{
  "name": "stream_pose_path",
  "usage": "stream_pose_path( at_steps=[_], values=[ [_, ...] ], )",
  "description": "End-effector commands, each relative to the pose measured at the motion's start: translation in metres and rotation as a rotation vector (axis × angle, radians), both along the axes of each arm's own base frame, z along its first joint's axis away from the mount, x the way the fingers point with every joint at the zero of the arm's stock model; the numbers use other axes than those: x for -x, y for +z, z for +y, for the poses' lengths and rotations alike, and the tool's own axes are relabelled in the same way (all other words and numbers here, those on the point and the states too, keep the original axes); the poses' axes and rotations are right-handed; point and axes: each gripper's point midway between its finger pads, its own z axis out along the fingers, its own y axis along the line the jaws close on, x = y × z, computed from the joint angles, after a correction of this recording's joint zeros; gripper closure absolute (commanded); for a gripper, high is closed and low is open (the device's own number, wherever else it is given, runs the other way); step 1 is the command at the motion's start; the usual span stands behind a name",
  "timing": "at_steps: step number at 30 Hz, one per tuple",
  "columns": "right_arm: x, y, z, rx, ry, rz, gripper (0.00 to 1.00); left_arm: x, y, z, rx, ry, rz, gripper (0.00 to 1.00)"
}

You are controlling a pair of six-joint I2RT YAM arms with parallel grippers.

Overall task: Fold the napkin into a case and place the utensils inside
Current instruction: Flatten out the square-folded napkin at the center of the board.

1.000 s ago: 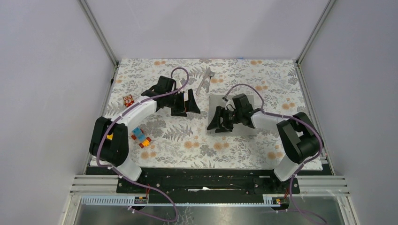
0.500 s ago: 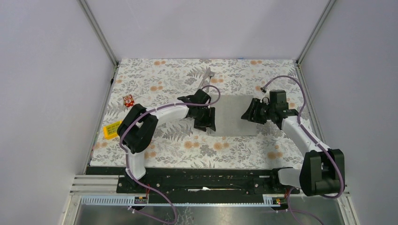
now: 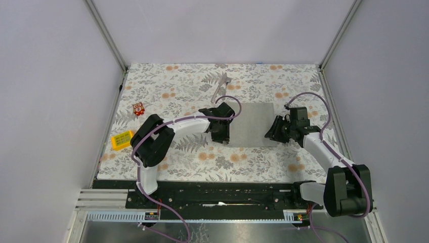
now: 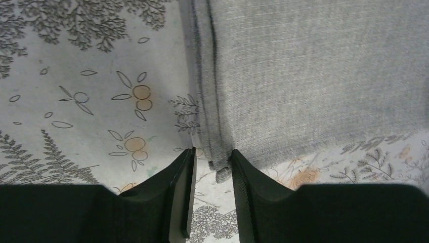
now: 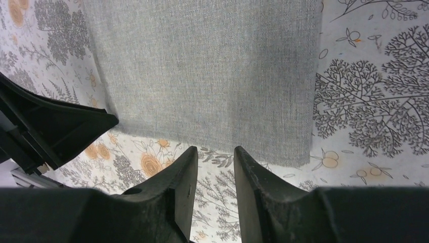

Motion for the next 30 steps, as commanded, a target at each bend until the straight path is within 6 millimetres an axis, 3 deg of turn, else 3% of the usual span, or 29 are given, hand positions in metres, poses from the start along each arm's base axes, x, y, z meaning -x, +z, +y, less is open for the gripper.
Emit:
stream_pose_path(
  at_steps=[1, 9, 14, 18, 23, 25, 30],
  values=[
    [-0.01, -0.003, 0.007, -0.056, -0.018, -0.002, 0.62, -0.008, -0.004, 0.013, -0.058, 0.051, -0.033, 0.65],
    [-0.011, -0.01, 0.0, -0.051, -0.058, 0.023, 0.63, -0.003, -0.015, 0.02, -0.065, 0.044, -0.013, 0.76],
    [-0.008, -0.014, 0.0, -0.108, -0.067, 0.063, 0.71, 0.0, -0.023, 0.024, -0.056, 0.044, 0.003, 0.8],
    [0.0, -0.032, -0.01, -0.152, -0.133, 0.122, 0.76, 0.0, -0.025, 0.029, -0.055, 0.054, 0.007, 0.84],
    [0.011, -0.062, -0.023, -0.104, -0.148, 0.202, 0.74, -0.001, -0.03, 0.037, -0.048, 0.072, 0.015, 0.86],
    [0.008, -0.055, -0.024, -0.087, -0.133, 0.174, 0.69, -0.001, -0.029, 0.038, -0.048, 0.07, 0.014, 0.87],
    [-0.006, -0.014, -0.022, -0.097, -0.09, 0.071, 0.48, 0.001, -0.014, 0.029, 0.01, 0.049, 0.012, 0.87]
  ],
)
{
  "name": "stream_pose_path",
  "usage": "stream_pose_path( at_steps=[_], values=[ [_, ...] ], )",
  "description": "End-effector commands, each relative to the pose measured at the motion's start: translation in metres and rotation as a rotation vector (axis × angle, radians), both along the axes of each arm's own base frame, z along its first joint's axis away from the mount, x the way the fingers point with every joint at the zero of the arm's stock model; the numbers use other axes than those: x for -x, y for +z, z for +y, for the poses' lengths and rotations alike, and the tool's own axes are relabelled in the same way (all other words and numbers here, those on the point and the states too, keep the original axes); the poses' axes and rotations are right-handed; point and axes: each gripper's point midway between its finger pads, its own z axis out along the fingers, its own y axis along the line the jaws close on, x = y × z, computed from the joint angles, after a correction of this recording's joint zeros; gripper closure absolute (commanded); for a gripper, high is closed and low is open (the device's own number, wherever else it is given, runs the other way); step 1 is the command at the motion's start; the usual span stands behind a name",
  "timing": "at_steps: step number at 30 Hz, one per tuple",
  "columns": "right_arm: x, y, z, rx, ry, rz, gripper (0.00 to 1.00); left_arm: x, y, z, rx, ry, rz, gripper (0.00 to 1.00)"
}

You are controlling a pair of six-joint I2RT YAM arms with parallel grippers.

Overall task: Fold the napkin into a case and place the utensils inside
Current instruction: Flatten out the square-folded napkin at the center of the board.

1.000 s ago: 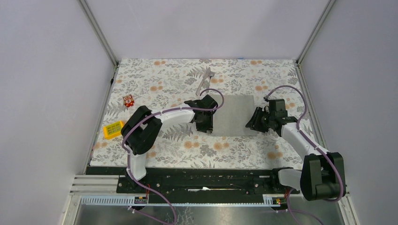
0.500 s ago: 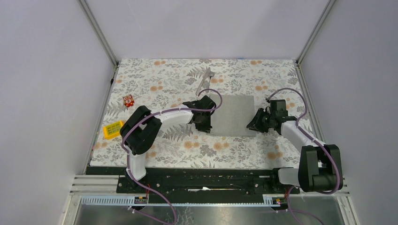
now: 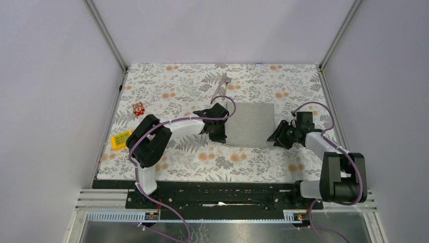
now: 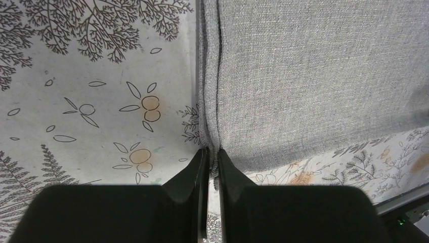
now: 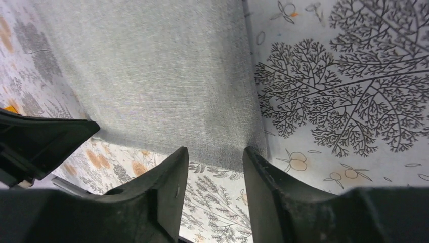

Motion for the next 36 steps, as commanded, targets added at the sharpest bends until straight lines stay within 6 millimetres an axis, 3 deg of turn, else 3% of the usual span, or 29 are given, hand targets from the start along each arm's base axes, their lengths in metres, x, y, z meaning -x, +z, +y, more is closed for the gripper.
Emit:
stream_pose_path(
  at_steps=[1, 4, 8, 13, 20, 27, 32, 36],
  values=[
    [-0.015, 0.038, 0.004, -0.009, 0.061, -0.104, 0.45, 0.006, -0.002, 0.02, -0.056, -0.003, 0.014, 0.85],
    [-0.029, 0.049, 0.01, -0.045, 0.077, -0.139, 0.41, 0.004, 0.014, 0.012, -0.007, -0.019, 0.012, 0.76],
    [-0.064, 0.067, 0.019, -0.115, 0.093, -0.188, 0.36, -0.007, 0.042, 0.005, 0.073, -0.024, 0.003, 0.65],
    [-0.112, 0.085, 0.031, -0.216, 0.102, -0.23, 0.33, -0.044, 0.071, 0.006, 0.206, 0.0, -0.013, 0.54],
    [-0.168, 0.076, 0.033, -0.251, 0.119, -0.262, 0.3, -0.1, 0.108, -0.052, 0.455, -0.075, -0.068, 0.48],
    [-0.21, 0.061, 0.026, -0.246, 0.107, -0.295, 0.25, -0.161, 0.093, -0.072, 0.502, -0.053, -0.151, 0.52],
    [-0.224, 0.046, 0.015, -0.277, 0.074, -0.289, 0.24, -0.203, 0.078, -0.06, 0.516, -0.014, -0.215, 0.52],
    [-0.225, 0.021, 0.005, -0.266, 0.054, -0.256, 0.24, -0.223, 0.043, -0.041, 0.491, 0.037, -0.189, 0.52]
  ],
)
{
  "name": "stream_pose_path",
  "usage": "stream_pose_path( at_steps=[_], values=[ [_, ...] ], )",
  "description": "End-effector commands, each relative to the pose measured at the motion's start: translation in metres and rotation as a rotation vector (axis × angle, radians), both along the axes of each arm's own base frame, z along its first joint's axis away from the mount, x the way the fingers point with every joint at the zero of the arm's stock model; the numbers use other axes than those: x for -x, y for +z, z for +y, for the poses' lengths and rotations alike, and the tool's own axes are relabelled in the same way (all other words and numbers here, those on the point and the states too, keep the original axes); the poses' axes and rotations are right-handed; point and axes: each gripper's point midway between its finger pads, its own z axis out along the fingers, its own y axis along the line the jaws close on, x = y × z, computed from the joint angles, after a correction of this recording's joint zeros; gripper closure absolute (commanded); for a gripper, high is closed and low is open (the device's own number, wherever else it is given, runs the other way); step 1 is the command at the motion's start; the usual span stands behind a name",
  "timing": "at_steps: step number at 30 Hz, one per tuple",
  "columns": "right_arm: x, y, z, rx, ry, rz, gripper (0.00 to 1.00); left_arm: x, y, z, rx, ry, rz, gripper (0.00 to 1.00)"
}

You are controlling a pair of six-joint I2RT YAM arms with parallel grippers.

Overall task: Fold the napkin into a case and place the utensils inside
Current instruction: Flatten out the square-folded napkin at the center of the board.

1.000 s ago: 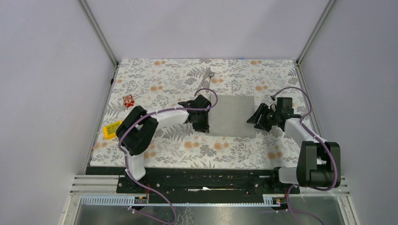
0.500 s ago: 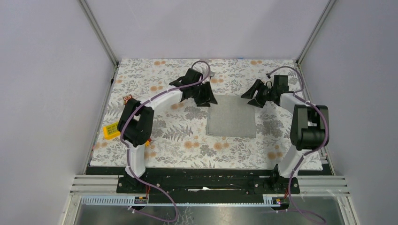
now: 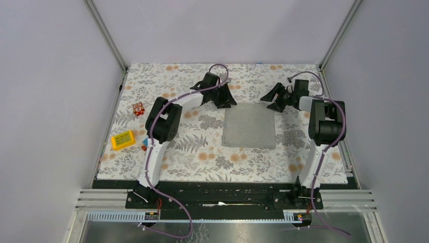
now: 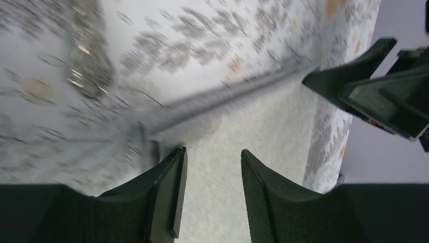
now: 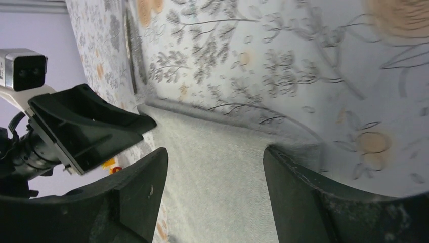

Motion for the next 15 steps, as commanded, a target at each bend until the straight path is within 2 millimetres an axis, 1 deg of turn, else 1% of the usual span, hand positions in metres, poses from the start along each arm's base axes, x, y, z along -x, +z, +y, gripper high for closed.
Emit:
stream_pose_path(
  at_steps=[1, 3, 5, 6, 8, 10, 12, 13, 14, 15],
  values=[
    [-0.013, -0.01, -0.009, -0.007, -0.003, -0.024, 0.24, -0.041, 0.003, 0.012, 0.056, 0.045, -0.074, 0.52],
    [-0.011, -0.023, -0.012, 0.022, -0.003, 0.001, 0.24, -0.046, -0.007, 0.019, 0.053, 0.061, -0.057, 0.52],
    [-0.009, -0.027, -0.013, 0.035, 0.001, 0.009, 0.24, -0.048, -0.012, 0.023, 0.061, 0.073, -0.043, 0.52],
    [-0.009, -0.026, -0.013, 0.041, 0.001, 0.008, 0.24, -0.048, -0.013, 0.023, 0.066, 0.074, -0.041, 0.51],
    [-0.009, -0.015, -0.012, 0.068, 0.012, -0.01, 0.23, -0.047, -0.01, 0.02, 0.078, 0.067, -0.034, 0.5],
    [-0.009, 0.004, -0.012, 0.112, 0.022, -0.039, 0.21, -0.046, 0.002, 0.017, 0.101, 0.06, -0.037, 0.49],
    [0.001, 0.023, -0.009, 0.156, 0.03, -0.038, 0.2, -0.041, 0.021, 0.012, 0.121, 0.046, -0.053, 0.45],
    [0.006, 0.034, -0.004, 0.174, 0.042, -0.052, 0.2, -0.038, 0.031, 0.01, 0.126, 0.04, -0.064, 0.43],
    [0.012, 0.043, 0.0, 0.186, 0.053, -0.063, 0.2, -0.034, 0.048, 0.009, 0.133, 0.035, -0.083, 0.41],
    [0.021, 0.049, 0.006, 0.193, 0.065, -0.063, 0.2, -0.029, 0.056, 0.01, 0.127, 0.033, -0.078, 0.38]
  ],
)
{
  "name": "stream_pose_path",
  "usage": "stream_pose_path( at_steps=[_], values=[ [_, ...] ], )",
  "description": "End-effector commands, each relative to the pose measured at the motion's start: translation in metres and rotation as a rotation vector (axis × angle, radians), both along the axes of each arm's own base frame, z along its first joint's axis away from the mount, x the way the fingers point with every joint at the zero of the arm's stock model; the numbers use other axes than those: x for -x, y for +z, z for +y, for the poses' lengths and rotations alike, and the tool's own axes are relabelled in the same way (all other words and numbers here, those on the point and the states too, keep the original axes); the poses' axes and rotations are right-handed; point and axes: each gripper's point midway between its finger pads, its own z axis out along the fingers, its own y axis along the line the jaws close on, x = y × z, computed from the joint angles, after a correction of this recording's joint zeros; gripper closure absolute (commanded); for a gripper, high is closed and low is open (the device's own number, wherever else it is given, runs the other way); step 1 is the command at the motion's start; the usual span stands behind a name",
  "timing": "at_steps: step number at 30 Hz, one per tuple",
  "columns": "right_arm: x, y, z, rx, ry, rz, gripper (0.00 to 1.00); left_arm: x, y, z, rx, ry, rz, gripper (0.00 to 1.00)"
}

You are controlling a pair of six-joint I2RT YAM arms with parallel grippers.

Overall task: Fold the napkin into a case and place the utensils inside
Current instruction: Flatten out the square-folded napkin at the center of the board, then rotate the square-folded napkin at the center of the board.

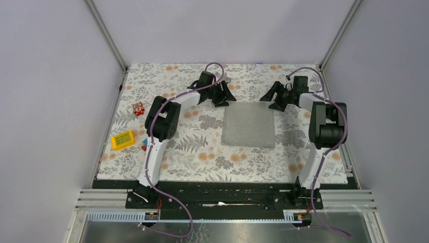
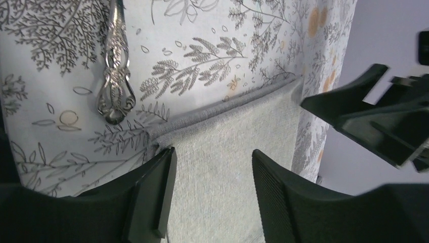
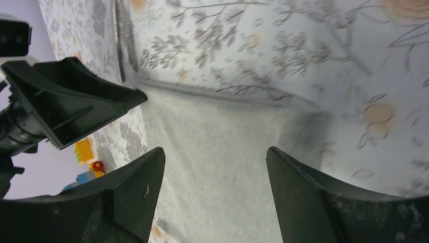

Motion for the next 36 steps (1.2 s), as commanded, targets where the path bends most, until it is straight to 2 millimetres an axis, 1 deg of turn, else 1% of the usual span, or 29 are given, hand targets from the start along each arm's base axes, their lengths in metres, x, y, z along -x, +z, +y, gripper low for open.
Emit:
stream_pose_path(
  at_steps=[1, 2, 3, 4, 6, 7, 9, 12, 14, 17, 21, 23, 25, 29, 33, 35, 36],
  values=[
    [0.027, 0.056, 0.014, 0.117, 0.055, -0.08, 0.19, 0.003, 0.071, -0.001, 0.032, 0.001, -0.101, 0.34],
    [0.037, 0.059, 0.022, 0.116, 0.072, -0.08, 0.2, 0.009, 0.08, 0.001, 0.03, 0.001, -0.103, 0.32],
    [0.051, 0.059, 0.035, 0.116, 0.104, -0.074, 0.19, 0.014, 0.087, 0.004, 0.03, 0.002, -0.103, 0.29],
    [0.063, 0.06, 0.042, 0.118, 0.126, -0.072, 0.16, 0.023, 0.093, 0.007, 0.031, 0.001, -0.1, 0.27],
    [0.09, 0.058, 0.059, 0.107, 0.174, -0.058, 0.13, 0.042, 0.099, 0.017, 0.025, -0.003, -0.092, 0.23],
    [0.108, 0.052, 0.065, 0.091, 0.202, -0.034, 0.13, 0.054, 0.097, 0.022, 0.014, -0.004, -0.083, 0.2],
    [0.131, 0.047, 0.072, 0.055, 0.229, -0.004, 0.13, 0.078, 0.091, 0.034, -0.013, -0.007, -0.065, 0.17],
    [0.15, 0.044, 0.068, 0.067, 0.23, 0.004, 0.14, 0.113, 0.068, 0.043, -0.051, -0.042, -0.013, 0.17],
    [0.157, 0.042, 0.064, 0.095, 0.23, 0.004, 0.14, 0.132, 0.049, 0.046, -0.09, -0.06, 0.017, 0.19],
    [0.165, 0.044, 0.06, 0.114, 0.235, -0.001, 0.15, 0.156, 0.023, 0.044, -0.151, -0.096, 0.056, 0.26],
    [0.174, 0.046, 0.056, 0.14, 0.232, -0.017, 0.15, 0.172, -0.006, 0.046, -0.287, -0.108, 0.059, 0.39],
    [0.177, 0.045, 0.052, 0.159, 0.229, -0.017, 0.15, 0.177, -0.017, 0.048, -0.337, -0.112, 0.066, 0.45],
    [0.179, 0.045, 0.051, 0.169, 0.239, -0.024, 0.15, 0.181, -0.024, 0.049, -0.373, -0.109, 0.072, 0.5],
    [0.181, 0.047, 0.049, 0.183, 0.244, -0.04, 0.15, 0.186, -0.028, 0.051, -0.433, -0.089, 0.062, 0.56],
    [0.179, 0.05, 0.049, 0.183, 0.242, -0.055, 0.15, 0.196, -0.03, 0.044, -0.43, -0.091, 0.076, 0.65],
    [0.178, 0.051, 0.05, 0.179, 0.247, -0.056, 0.15, 0.2, -0.033, 0.044, -0.437, -0.068, 0.088, 0.69],
    [0.179, 0.05, 0.05, 0.177, 0.247, -0.055, 0.16, 0.204, -0.036, 0.046, -0.44, -0.05, 0.099, 0.7]
  ],
)
